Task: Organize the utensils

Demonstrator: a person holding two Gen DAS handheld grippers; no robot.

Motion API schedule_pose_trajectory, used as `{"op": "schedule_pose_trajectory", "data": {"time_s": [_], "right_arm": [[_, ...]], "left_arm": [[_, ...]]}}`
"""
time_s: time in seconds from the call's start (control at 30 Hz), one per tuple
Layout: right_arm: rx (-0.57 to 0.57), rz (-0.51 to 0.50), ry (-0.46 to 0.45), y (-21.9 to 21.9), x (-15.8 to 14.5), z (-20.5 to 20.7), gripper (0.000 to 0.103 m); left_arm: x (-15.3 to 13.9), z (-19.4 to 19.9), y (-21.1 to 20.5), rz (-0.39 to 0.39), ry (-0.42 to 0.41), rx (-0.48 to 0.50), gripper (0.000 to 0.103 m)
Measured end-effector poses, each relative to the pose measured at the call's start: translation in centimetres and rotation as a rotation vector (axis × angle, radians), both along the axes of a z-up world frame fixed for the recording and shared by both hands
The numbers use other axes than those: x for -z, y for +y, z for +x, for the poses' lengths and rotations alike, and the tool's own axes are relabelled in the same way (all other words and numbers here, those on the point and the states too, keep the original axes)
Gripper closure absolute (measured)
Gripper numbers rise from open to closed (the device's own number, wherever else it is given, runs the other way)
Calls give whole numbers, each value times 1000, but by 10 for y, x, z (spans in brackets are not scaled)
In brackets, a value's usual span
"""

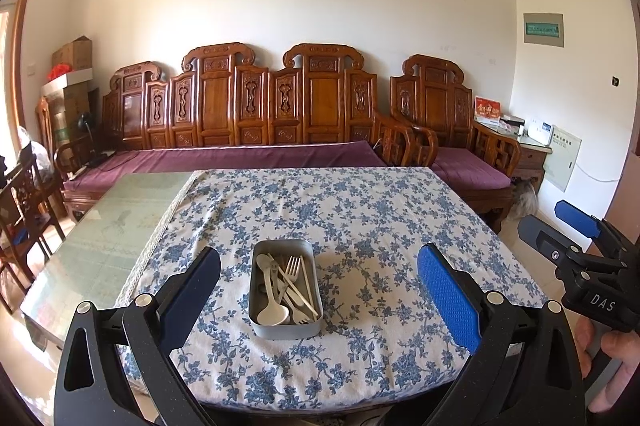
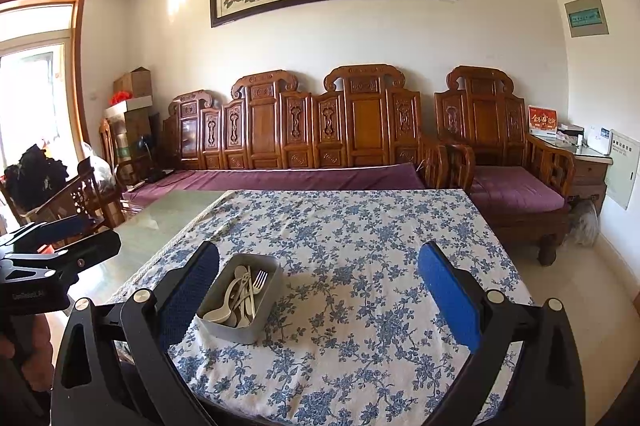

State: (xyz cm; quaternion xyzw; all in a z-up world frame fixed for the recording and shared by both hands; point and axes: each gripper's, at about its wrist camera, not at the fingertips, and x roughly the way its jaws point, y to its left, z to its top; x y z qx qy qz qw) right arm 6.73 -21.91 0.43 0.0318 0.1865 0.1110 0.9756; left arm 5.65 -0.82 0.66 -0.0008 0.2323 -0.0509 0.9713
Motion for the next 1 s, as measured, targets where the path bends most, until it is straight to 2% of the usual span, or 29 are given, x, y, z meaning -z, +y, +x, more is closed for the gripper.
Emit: {"op": "schedule_pose_trajectory", "data": {"time_s": [1.0], "right_arm": [[-3,0,-6,1,-2,1,3]], "left_arm": [[-6,-5,0,0,-18,3,8]]}}
